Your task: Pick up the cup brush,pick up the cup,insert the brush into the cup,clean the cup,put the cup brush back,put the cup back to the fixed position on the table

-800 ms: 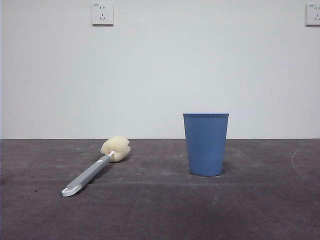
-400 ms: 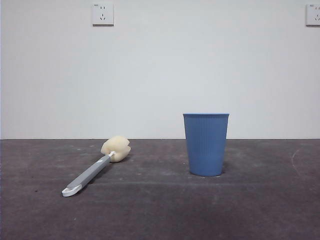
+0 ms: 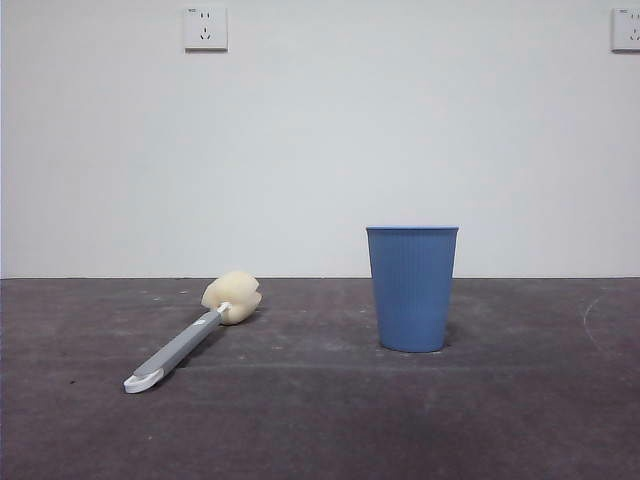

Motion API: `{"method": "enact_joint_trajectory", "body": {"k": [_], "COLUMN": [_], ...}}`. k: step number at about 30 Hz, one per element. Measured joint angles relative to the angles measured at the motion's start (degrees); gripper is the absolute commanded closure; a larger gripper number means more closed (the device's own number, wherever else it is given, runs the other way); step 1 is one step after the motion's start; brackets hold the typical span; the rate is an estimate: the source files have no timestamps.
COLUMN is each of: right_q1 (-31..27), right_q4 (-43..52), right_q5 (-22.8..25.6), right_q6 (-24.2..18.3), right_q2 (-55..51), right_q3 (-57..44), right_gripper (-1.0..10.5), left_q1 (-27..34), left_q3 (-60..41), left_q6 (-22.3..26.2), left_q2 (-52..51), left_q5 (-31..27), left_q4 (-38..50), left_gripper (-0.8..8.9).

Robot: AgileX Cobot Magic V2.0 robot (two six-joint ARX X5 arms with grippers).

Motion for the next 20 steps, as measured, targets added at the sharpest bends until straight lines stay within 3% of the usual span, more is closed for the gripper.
{"method": "enact_joint_trajectory", "body": {"k": [14, 17, 20], "right_q1": [0.22, -0.37, -2.32], "right_q4": [0.02, 2.12, 9.97], "right_q5": [0.37, 3.3, 4.5], "right_q6": [-0.22, -3.32, -5.35], "right_q2": [-0.33, -1.81, -5.22], "right_q3": [0.0, 0.0, 0.0], "right_gripper": [9.4, 9.4, 9.4], "left_q1": [0.0, 0.0, 0.0], "left_q3": [0.0, 0.0, 0.0], "left_q6": [-0.02, -0.22, -0.37], "left_q2": [0.0, 0.0, 0.0], "left_q5": [0.0, 0.0, 0.0], "left_q4": [0.0, 0.0, 0.0], "left_gripper": [8.17, 8.17, 8.17]}}
